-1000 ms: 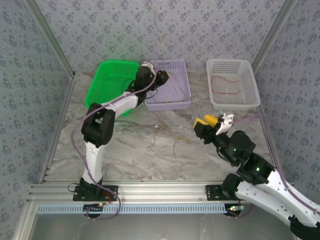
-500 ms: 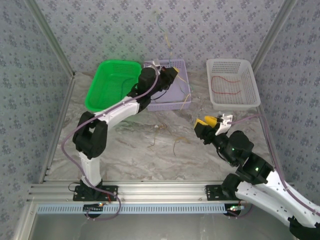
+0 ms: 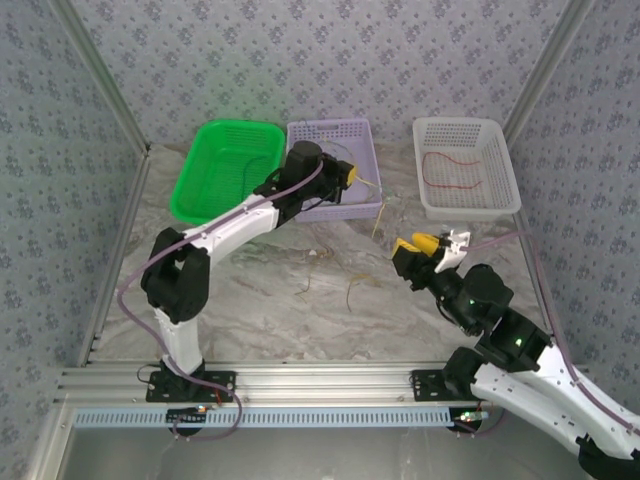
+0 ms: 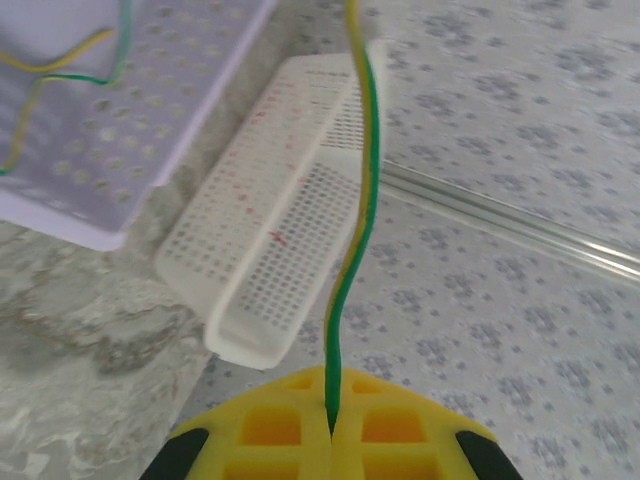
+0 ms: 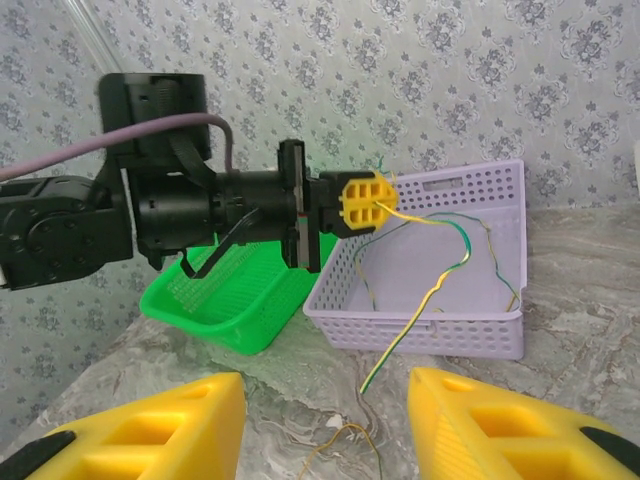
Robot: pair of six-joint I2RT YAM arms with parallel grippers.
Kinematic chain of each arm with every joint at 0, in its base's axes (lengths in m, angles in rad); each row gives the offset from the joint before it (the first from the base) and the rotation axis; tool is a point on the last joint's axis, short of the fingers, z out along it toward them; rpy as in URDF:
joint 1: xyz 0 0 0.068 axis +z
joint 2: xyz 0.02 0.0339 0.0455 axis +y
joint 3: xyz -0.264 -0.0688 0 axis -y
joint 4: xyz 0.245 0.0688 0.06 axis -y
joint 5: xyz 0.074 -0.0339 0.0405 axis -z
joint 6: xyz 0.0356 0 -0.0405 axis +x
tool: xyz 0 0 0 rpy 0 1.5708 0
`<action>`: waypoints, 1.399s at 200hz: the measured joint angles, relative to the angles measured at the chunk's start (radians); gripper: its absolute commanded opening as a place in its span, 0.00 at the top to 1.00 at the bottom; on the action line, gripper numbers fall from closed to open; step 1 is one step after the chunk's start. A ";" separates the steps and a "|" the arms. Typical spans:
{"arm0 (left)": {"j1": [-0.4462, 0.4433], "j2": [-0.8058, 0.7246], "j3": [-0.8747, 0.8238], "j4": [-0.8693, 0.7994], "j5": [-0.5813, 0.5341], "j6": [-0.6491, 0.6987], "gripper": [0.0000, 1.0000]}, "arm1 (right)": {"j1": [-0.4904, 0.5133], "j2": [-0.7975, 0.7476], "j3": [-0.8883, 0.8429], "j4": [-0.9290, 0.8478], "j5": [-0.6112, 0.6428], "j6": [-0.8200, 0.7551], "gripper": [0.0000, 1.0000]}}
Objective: Untangle the cables
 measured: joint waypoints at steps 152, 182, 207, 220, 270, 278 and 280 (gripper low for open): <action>0.153 0.345 0.531 -0.516 0.290 0.171 1.00 | -0.535 0.785 0.393 -0.102 -0.305 0.185 0.52; 0.163 0.377 0.573 -0.575 0.321 0.225 1.00 | -0.585 1.079 0.580 -0.124 -0.422 0.182 0.54; 0.171 0.422 0.658 -0.625 0.346 0.266 1.00 | -0.594 1.258 0.699 -0.137 -0.477 0.166 0.54; 0.175 0.438 0.695 -0.649 0.360 0.284 1.00 | -0.594 1.329 0.755 -0.163 -0.489 0.154 0.55; 0.182 0.495 0.783 -0.707 0.389 0.335 1.00 | -0.593 1.522 0.948 -0.247 -0.495 0.108 0.59; 0.182 0.504 0.795 -0.720 0.392 0.341 1.00 | -0.592 1.547 0.974 -0.261 -0.494 0.103 0.61; 0.183 0.507 0.798 -0.723 0.393 0.343 1.00 | -0.592 1.552 0.979 -0.263 -0.491 0.102 0.62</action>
